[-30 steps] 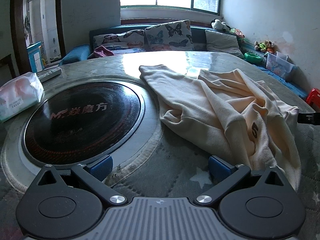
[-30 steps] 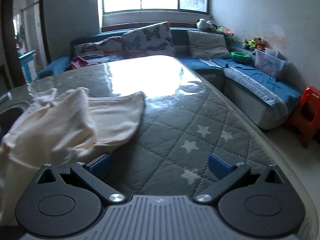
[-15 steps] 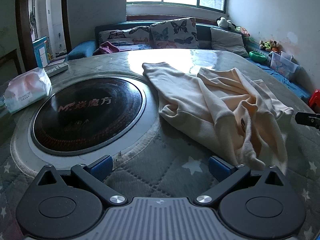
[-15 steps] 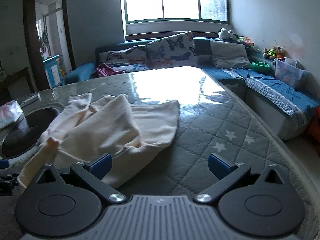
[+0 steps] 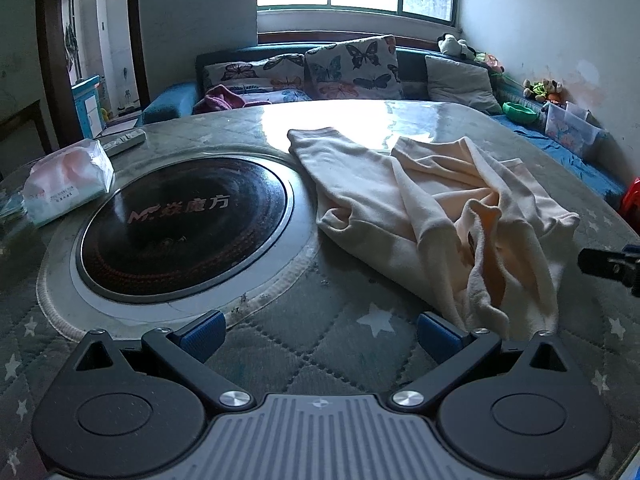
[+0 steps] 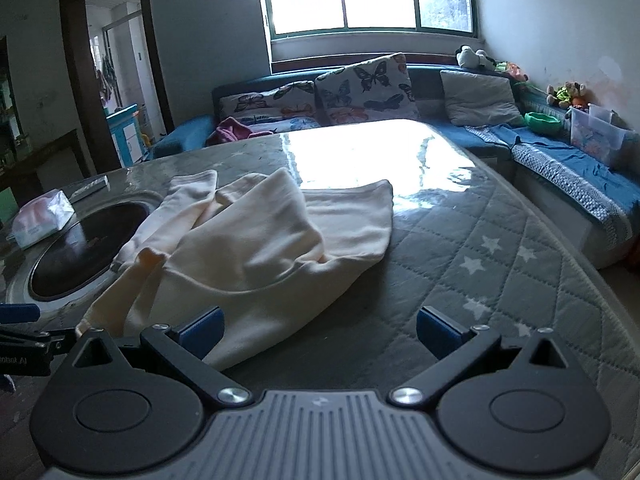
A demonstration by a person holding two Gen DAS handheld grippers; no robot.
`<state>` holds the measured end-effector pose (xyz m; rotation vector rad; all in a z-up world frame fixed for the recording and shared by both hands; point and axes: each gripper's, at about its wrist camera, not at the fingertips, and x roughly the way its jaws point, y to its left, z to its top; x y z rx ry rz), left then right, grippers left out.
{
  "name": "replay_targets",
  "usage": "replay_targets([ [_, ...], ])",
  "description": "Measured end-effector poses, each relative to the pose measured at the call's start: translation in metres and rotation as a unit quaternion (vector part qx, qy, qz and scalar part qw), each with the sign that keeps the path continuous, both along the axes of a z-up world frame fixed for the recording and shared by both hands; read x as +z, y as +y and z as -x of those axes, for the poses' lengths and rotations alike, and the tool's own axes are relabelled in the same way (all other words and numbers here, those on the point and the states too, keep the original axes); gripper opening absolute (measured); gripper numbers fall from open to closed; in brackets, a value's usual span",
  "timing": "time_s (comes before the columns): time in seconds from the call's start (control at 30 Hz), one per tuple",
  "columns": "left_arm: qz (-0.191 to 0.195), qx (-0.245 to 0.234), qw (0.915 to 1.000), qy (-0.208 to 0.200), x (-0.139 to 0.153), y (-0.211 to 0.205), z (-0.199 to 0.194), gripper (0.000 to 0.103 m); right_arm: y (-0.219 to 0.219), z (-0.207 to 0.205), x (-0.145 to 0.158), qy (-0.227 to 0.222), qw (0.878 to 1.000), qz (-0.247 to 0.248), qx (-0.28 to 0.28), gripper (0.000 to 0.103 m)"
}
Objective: Fold clothes
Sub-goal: 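Move both tools toward the crumpled cream sweatshirt on the table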
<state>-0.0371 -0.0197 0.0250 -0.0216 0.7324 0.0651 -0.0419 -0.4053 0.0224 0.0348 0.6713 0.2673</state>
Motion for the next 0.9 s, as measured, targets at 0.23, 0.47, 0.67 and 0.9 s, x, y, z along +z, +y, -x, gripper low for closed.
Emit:
replay_targets([
  [0.23, -0.001, -0.004, 1.0000, -0.007, 0.006, -0.003, 0.006, 0.103, 0.006, 0.008, 0.002, 0.001, 1.000, 0.008, 0.012, 0.103],
  [0.47, -0.002, -0.009, 0.9999, -0.013, 0.010, -0.007, 0.011, 0.103, 0.009, 0.013, 0.004, 0.001, 1.000, 0.009, 0.019, 0.103],
  [0.67, -0.002, -0.012, 0.9999, -0.012, 0.013, -0.011, 0.013, 0.103, 0.008, 0.016, 0.005, 0.004, 1.000, 0.007, 0.024, 0.103],
  [0.9, -0.001, -0.020, 0.9998, -0.005, 0.014, -0.016, 0.012, 0.103, 0.009, 0.019, 0.006, -0.001, 1.000, 0.011, 0.024, 0.103],
])
